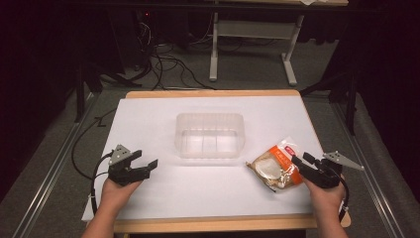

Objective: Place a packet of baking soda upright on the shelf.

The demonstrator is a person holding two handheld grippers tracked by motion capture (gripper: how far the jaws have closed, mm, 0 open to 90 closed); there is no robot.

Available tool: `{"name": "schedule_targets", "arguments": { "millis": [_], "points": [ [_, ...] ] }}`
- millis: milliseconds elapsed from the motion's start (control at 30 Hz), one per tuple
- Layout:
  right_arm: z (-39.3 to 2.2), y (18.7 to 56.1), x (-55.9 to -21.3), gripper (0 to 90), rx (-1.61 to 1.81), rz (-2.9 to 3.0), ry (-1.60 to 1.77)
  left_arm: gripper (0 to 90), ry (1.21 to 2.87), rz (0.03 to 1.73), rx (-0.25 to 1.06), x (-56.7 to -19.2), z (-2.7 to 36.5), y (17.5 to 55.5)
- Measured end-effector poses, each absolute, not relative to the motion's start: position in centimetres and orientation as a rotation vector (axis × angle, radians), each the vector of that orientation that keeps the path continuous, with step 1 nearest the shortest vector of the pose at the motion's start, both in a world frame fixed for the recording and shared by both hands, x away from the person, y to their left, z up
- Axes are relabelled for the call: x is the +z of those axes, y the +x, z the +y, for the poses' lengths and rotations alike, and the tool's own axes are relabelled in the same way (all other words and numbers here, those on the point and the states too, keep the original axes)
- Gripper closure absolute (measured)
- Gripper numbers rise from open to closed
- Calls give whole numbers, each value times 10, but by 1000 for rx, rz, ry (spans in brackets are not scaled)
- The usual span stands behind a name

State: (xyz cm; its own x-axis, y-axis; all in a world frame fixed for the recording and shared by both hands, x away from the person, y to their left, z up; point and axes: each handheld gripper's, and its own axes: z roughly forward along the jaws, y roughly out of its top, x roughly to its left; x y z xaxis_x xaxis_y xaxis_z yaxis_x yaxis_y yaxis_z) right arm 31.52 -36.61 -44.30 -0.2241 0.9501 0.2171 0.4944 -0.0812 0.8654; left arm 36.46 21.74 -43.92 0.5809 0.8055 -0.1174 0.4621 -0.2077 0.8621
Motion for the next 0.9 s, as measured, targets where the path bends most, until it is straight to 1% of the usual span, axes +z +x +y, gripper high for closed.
{"name": "schedule_targets", "arguments": {
  "millis": [267,900],
  "points": [
    [-370,305,-440,456,1265,1705,1555,254,1854,1018,459,-438,220,368],
    [-368,304,-440,457,1245,1726,1548,254,1886,1013,464,-440,217,368]
  ]
}}
